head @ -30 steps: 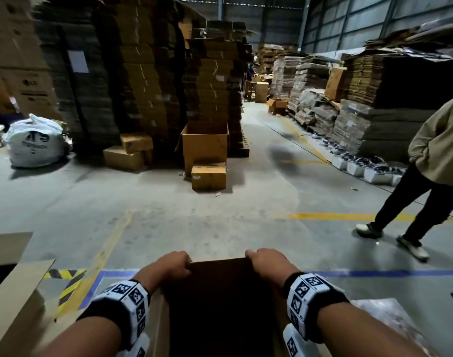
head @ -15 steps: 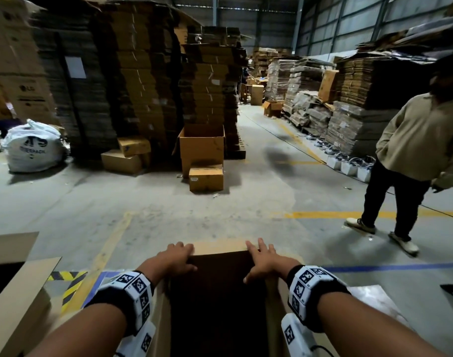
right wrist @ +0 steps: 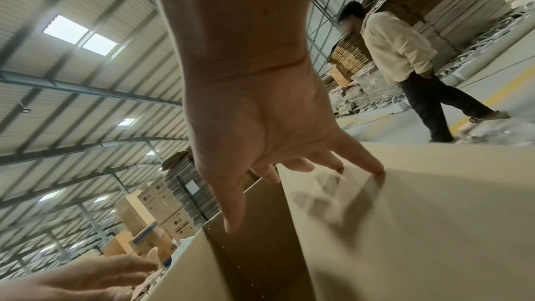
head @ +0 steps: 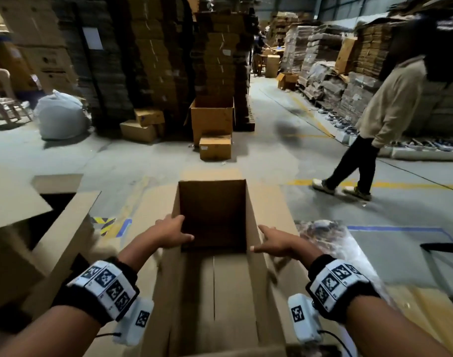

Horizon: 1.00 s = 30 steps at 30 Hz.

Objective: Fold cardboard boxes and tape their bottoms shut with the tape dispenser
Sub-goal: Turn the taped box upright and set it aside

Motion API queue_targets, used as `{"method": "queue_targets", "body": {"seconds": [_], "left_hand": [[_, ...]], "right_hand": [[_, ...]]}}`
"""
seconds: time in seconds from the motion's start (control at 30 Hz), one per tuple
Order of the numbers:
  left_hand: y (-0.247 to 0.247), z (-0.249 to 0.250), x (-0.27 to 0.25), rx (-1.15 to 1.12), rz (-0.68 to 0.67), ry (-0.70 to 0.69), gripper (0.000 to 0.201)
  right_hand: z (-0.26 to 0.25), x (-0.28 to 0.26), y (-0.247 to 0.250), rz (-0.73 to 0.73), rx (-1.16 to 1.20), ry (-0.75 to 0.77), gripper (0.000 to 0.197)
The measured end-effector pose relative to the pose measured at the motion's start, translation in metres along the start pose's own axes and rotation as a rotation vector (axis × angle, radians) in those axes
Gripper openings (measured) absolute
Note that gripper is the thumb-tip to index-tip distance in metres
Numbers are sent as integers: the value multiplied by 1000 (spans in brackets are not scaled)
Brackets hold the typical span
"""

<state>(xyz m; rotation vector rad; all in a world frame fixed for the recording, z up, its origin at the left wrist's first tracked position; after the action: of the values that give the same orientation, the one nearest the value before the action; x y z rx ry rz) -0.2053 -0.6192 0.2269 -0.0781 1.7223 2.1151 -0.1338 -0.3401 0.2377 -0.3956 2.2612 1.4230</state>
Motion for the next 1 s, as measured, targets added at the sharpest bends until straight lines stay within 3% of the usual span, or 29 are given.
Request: {"method": "queue_targets", "body": {"seconds": [0.23, 0.37, 0.47, 0.53, 0.6, 0.67, 0.73, 0.87, 1.0], "left_hand": [[-76, -2, -142, -142, 95, 130, 87], [-112, -8, -181, -208, 203, 142, 95], [-130, -10, -194, -357, 287, 124, 89], [-136, -8, -200, -486, 428, 130, 62], [-135, -2, -210, -524, 660, 169, 33], [-135, 4, -219, -520, 847, 232, 37], [-132, 7, -223, -547, 932, 264, 43], [-132, 6, -226, -592, 948, 183, 47], [-146, -7, -226, -826, 801, 340, 73]], "right_hand": [[56, -91, -73, 23, 25, 14, 90], [78, -115, -112, 66, 115, 34, 119], [78, -122, -143, 95, 146, 53, 105], [76, -124, -159, 179, 212, 82, 101], [75, -127, -171, 285, 342, 132, 85], [74, -131, -176, 345, 404, 161, 68], [71, -132, -176, 365, 412, 168, 57], [69, -134, -173, 366, 396, 146, 47], [72, -140, -171, 373, 700, 77, 86]]}}
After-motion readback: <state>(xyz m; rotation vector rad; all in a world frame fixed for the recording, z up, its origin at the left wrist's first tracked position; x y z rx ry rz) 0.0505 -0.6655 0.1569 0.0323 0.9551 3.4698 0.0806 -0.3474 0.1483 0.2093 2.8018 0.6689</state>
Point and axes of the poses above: each hand's wrist, its own x-axis towards the middle knuckle, its own y-axis out of the back of the hand, z = x × y, the point moved 6 cm from there along x, towards the middle knuckle, and after that the axes turned 6 degrees about -y, right-handed, at the moved point
